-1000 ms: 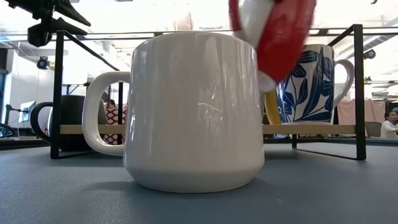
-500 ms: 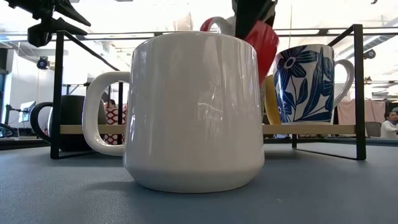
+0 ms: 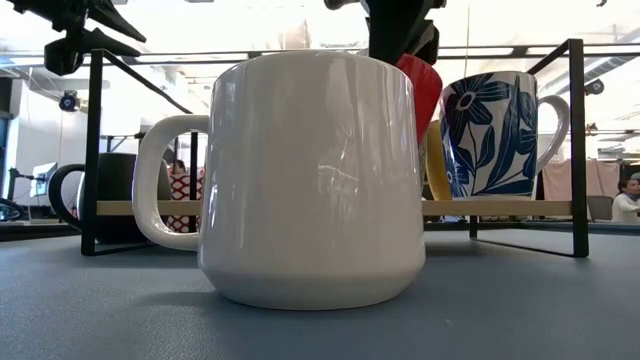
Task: Place coffee mugs
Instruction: Put the red mug on the shelf
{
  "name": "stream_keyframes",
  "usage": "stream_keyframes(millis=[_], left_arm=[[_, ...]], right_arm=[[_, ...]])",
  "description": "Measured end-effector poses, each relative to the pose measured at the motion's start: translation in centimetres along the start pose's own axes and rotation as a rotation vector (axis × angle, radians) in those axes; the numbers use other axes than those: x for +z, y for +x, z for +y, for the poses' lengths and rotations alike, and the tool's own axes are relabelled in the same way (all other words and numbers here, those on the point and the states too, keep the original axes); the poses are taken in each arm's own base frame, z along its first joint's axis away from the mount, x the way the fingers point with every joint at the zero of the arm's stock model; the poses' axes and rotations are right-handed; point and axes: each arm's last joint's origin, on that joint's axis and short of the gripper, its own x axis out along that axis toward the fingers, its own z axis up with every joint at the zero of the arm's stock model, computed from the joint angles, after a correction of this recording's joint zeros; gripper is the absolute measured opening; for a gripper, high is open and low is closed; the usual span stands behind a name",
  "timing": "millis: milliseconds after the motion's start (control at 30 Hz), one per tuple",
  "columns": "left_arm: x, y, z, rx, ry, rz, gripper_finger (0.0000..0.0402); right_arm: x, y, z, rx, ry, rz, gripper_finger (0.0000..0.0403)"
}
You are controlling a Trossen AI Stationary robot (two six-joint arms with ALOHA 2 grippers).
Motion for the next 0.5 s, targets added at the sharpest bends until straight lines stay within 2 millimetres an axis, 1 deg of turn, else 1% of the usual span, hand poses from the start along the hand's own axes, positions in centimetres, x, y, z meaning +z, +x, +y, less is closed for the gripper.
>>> stream_keyframes(millis=[500], left_arm=[[0.0, 0.0, 0.0, 0.0, 0.0, 0.0, 0.0107]], right_arm=[[0.23, 0.18, -0.32, -0.012, 0.007, -0.003, 0.0013]])
